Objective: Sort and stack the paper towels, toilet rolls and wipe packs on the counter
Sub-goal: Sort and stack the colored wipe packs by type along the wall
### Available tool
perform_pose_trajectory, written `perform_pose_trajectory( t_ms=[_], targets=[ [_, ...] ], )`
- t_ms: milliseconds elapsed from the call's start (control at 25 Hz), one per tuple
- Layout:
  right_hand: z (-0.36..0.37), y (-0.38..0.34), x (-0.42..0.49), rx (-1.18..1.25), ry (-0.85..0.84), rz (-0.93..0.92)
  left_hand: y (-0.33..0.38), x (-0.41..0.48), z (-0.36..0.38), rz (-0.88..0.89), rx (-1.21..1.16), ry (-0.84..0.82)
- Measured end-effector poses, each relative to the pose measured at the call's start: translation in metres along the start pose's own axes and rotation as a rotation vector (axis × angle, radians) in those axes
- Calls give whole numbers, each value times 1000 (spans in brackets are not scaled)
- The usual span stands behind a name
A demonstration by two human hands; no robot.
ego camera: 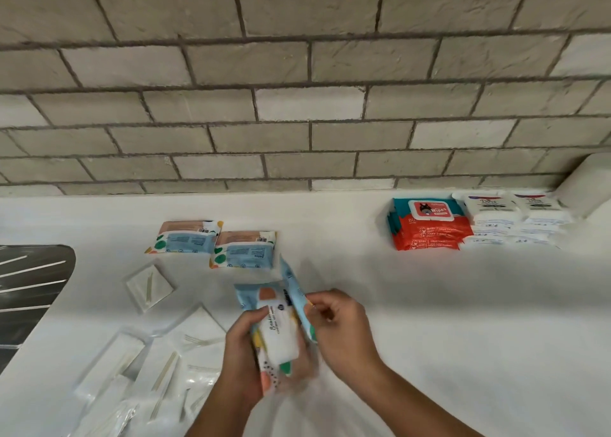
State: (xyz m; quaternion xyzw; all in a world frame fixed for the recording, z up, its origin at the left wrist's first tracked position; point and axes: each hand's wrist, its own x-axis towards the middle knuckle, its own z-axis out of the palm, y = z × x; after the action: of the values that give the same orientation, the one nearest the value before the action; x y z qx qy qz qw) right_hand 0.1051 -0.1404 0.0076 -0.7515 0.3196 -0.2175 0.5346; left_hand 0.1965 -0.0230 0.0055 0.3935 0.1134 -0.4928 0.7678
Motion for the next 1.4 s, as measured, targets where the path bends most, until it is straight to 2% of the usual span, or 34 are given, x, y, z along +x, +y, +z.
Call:
perform_pose_trajectory(
  t_ms=[160,280,400,520,600,680,760,880,960,1080,1200,1320,1400],
  targets=[
    [5,1,-15,-190,-189,-282,-13,-5,24,-57,-78,-54],
    [-6,7,-11,-148,-213,-295,-9,-8,20,-79,-9,-42],
    [-16,12,-3,93,-63,-210,-8,-9,15,-70,48,24],
    [-25,12,9,57,99,-71,-5,-7,13,-7,41,51],
    [-35,7,17,122,-30,177,-4,-8,15,44,54,35],
    [-43,9,23,362,-253,398,-2,-11,20,45,62,18],
    [-44,11,24,460,-379,441,-3,-11,22,2,50,-13],
    [-41,19,28,336,-387,416,-5,-9,21,-45,41,-21],
    [-42,21,32,343,-387,424,-3,-7,22,-20,46,-27],
    [-45,29,40,485,-291,486,3,-5,24,37,51,23],
    [-37,53,56,632,-52,606,10,3,18,115,37,144],
    [-30,70,76,754,172,683,17,11,19,164,7,193],
    [-29,71,89,746,206,721,22,17,21,156,-46,177]
  ],
)
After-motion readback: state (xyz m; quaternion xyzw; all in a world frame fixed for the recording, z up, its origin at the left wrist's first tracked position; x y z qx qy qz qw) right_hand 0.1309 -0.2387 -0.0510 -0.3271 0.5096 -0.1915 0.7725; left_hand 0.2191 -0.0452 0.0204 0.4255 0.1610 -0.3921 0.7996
